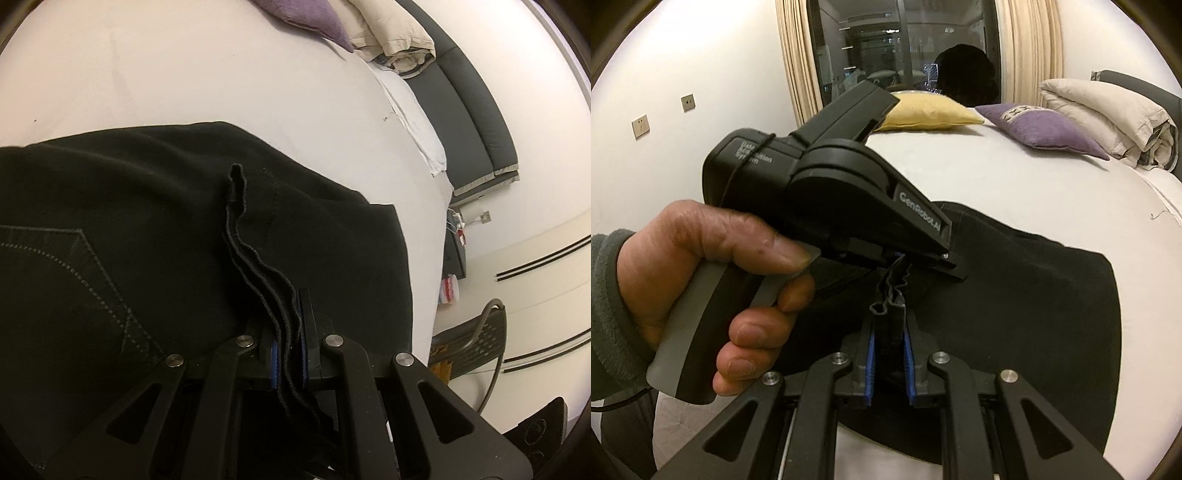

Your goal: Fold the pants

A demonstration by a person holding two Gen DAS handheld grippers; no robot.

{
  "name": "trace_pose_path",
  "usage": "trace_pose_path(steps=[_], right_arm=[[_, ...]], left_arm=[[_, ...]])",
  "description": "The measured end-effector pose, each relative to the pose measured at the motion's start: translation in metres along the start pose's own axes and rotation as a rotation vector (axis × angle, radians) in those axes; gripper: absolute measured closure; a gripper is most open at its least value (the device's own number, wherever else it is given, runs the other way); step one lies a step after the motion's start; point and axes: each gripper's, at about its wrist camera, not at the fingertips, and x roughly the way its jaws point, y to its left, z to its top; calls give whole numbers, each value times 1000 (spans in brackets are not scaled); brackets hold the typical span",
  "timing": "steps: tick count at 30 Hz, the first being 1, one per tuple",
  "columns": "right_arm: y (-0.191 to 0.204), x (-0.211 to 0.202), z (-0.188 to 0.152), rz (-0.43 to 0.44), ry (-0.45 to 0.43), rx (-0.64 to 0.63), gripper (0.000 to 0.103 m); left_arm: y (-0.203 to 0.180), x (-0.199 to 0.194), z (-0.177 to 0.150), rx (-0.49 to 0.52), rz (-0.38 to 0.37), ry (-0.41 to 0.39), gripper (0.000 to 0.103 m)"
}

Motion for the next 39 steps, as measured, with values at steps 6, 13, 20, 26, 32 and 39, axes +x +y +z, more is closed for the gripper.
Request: trace_pose_path(steps=[6,13,20,26,32,39], right_arm=[[6,14,-8,24,34,8,87],[0,14,-20,141,111,47,72],[-65,-55,-18,266,22,227,61],[-162,-78,3,205,-90,455,61],[-225,-24,29,373,-108,659,61],[-262,66,-1,330,94,815,81]], left_arm=[[7,9,-3,-11,29,5,96],[9,10,-5,-34,31,4,94],[0,-14,-15,-12,130,-15,89],[-12,-43,-23,-4,159,-81,89],[-57,-11,-20,93,13,-65,89],[-28,30,-52,38,-29,-1,89]])
